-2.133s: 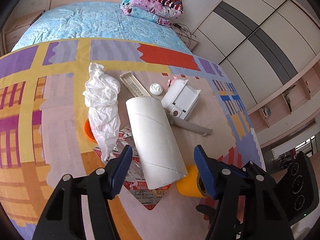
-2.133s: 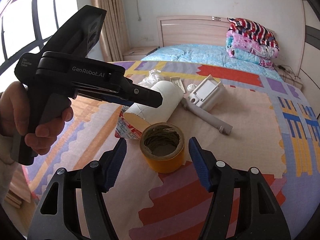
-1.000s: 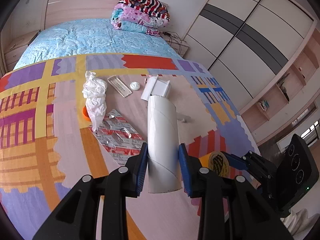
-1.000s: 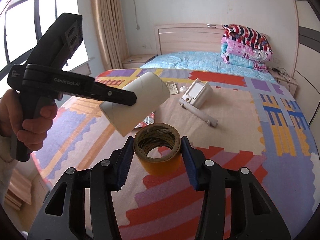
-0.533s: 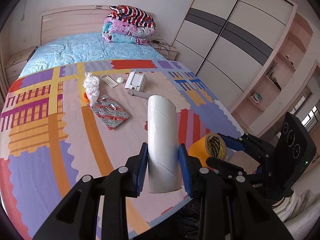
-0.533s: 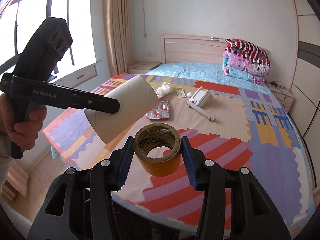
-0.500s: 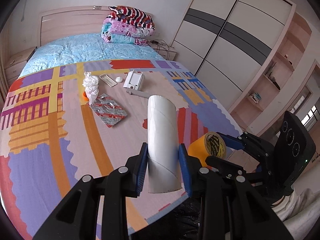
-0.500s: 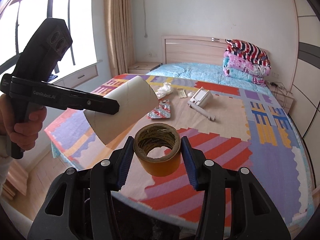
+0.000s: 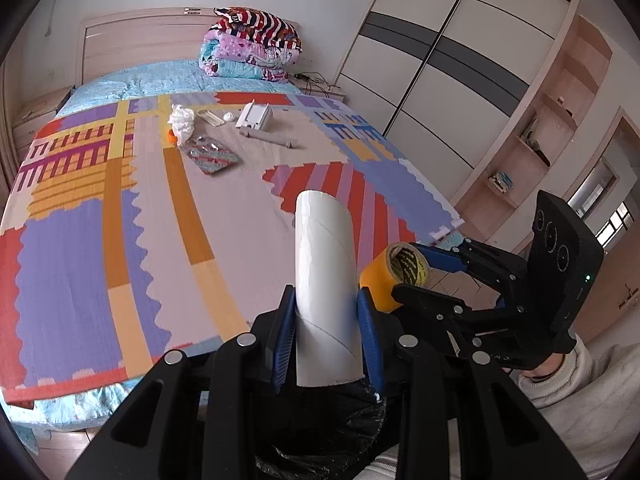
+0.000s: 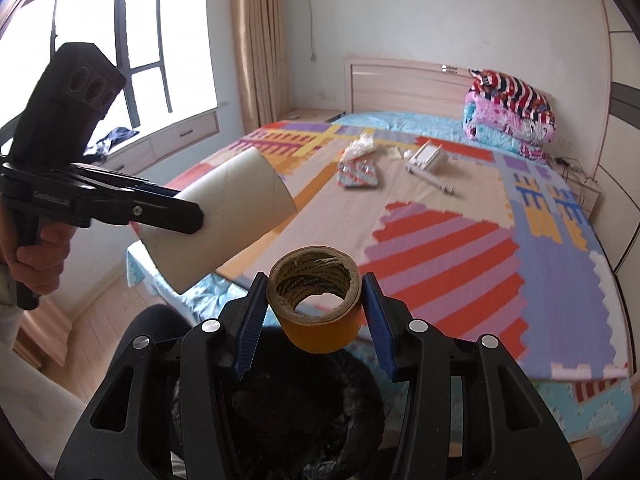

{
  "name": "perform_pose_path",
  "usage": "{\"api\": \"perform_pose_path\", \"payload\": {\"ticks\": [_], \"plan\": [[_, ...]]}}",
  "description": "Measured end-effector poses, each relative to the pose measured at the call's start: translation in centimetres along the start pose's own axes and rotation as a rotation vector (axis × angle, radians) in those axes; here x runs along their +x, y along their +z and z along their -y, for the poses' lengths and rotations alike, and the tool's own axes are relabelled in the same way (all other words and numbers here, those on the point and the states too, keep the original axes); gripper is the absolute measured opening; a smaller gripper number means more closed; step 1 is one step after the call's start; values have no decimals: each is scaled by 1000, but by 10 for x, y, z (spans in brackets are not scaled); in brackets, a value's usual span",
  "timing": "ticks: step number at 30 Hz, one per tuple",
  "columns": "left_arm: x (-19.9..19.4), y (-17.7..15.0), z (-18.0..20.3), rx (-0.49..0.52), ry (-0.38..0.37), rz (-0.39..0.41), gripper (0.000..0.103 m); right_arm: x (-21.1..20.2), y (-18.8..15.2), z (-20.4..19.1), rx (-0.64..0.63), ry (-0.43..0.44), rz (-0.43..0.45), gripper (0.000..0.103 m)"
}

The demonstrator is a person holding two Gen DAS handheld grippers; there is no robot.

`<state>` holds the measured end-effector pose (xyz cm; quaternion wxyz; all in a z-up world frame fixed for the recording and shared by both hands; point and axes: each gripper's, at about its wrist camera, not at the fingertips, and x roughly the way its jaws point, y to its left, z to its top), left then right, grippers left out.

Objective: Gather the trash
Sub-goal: 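Carry the tape roll and paper tube in both grippers over the black trash bin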

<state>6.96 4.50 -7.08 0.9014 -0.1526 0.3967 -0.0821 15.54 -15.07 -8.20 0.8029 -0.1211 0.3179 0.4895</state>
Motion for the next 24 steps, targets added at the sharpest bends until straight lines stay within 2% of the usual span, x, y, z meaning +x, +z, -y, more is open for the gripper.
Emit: {"api": "perform_pose_path", "payload": {"ticks": [11,17,21,24], "plan": [[21,-63,9,-25,38,-89,30,31,-48,-14,30,46,-128,47],[48,-88,4,-36,33,-179,30,49,-71,-17,43,68,-199,47],[64,-102,-4,-61,50,-228,30,60,-86,-17,51,75,-247,47],[77,-111,-9,-55,92,-265,30,70,-96,-17,46,65,-284,47]]}}
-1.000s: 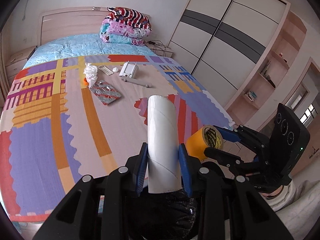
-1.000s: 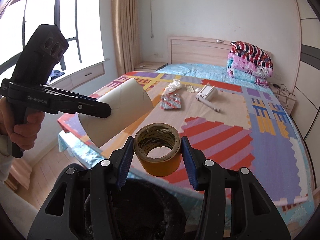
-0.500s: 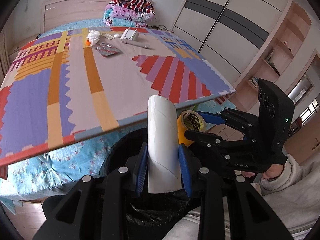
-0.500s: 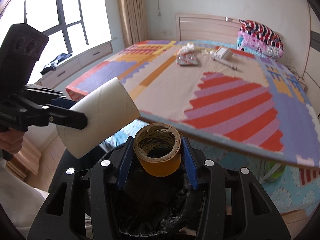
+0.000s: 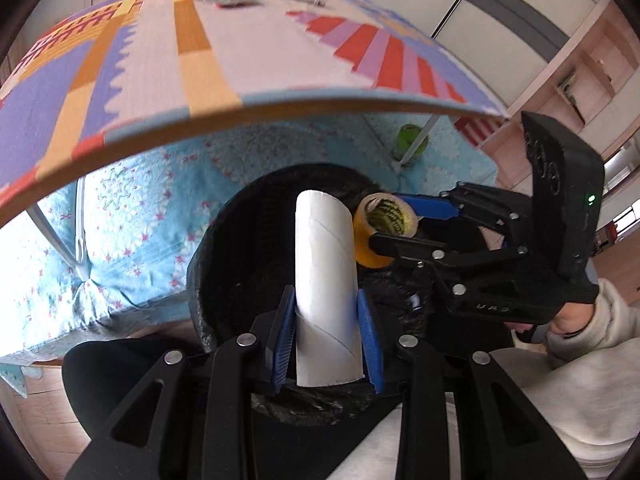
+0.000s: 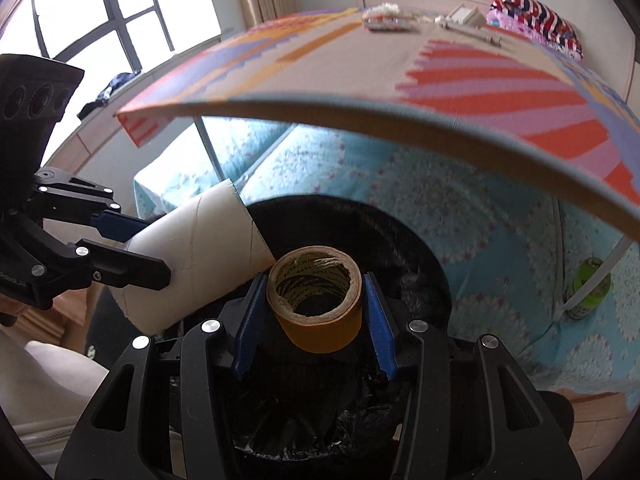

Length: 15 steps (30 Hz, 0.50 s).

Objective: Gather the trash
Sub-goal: 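Carry the tape roll and paper tube in both grippers over the black trash bin, then open both grippers to drop the tube and tape roll into the bin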

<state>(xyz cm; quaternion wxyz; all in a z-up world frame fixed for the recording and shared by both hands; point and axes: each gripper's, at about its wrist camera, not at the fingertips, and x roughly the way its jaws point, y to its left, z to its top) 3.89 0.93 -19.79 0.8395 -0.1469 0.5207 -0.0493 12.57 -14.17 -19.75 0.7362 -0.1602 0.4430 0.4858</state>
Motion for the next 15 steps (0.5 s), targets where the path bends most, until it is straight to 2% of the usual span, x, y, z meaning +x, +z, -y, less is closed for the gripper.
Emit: {"api": "perform_pose_path", "payload": {"ticks": [5,9,15], "plan": [[27,-6,-6,9,40,-55,30,15,-8,5,17,-4,-44,47],[47,-6,-4,38,107,-94,30,29,-14,6,28,-9,-90,47],[68,-8,-1,73,142,-150,31,38,-18,7,28,1,-119,47]]}}
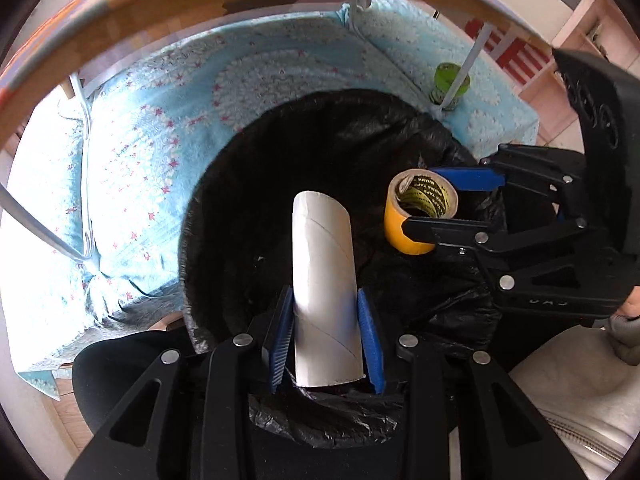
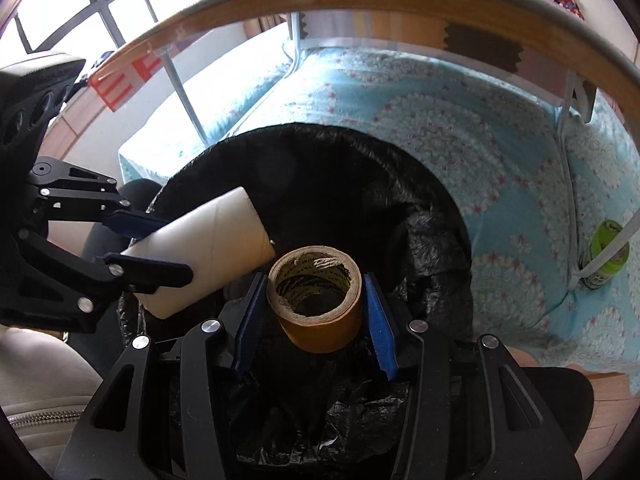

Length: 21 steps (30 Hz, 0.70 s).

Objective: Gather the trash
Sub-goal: 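Open both grippers to drop the tube and tape roll into the bin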

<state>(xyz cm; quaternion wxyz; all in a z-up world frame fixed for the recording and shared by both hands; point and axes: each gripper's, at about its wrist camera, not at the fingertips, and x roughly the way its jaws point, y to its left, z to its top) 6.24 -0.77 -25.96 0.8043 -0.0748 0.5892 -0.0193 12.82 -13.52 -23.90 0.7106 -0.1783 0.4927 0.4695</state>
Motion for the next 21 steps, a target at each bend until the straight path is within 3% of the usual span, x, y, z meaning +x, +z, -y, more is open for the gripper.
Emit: {"api": "perform_pose_path", "payload": {"ticks": [4,6,8,21], "plan": [[7,-2,2,10,1,-20,32,5,-1,1,3,1,-15,47],[8,-3,1,4,-6,-25,50,6,-1,0,5,2,-23,47],[10,-3,4,-7,-5,-21,54,8,-2,-1,5,7,-28,47],[-7,-8,-2,-45,-28,17,54,16,-4,-5,4,22,-58,48]]}}
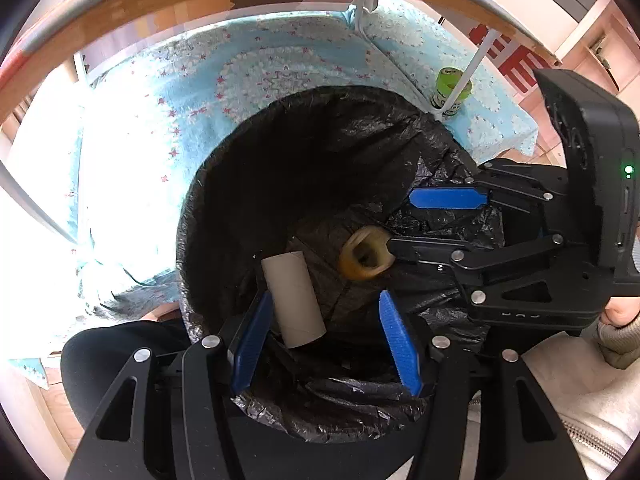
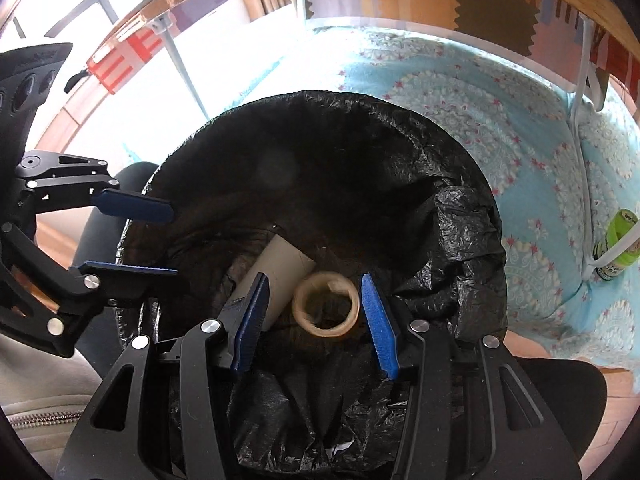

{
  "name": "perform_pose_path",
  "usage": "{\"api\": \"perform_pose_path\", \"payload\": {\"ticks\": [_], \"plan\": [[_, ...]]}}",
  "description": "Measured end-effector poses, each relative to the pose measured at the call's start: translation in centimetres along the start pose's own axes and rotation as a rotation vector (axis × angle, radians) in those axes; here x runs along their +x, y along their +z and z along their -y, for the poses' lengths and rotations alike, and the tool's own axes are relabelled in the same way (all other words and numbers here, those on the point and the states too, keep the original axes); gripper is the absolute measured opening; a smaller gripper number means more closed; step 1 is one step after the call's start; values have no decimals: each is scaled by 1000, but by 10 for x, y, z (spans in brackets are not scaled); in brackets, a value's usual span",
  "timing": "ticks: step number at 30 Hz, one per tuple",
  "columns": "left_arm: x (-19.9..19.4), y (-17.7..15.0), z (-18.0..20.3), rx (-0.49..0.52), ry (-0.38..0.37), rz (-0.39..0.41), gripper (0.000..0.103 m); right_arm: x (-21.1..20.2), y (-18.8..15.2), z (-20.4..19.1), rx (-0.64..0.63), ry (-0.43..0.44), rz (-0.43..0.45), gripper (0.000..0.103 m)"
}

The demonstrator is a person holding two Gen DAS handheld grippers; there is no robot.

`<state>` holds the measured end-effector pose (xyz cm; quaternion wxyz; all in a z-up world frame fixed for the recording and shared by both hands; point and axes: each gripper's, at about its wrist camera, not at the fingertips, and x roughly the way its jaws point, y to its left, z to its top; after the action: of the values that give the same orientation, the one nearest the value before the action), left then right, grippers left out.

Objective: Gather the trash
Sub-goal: 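Open both grippers to drop the tube and tape roll into the bin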

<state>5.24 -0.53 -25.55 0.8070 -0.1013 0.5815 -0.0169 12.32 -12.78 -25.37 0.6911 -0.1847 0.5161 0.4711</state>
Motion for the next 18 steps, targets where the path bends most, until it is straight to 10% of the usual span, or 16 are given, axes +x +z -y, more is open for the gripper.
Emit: {"api": "perform_pose_path", "payload": {"ticks": [18], "plan": [[-63,10,-6,-11,5,156,54,-36,11,-2,3,-6,79,48]]}}
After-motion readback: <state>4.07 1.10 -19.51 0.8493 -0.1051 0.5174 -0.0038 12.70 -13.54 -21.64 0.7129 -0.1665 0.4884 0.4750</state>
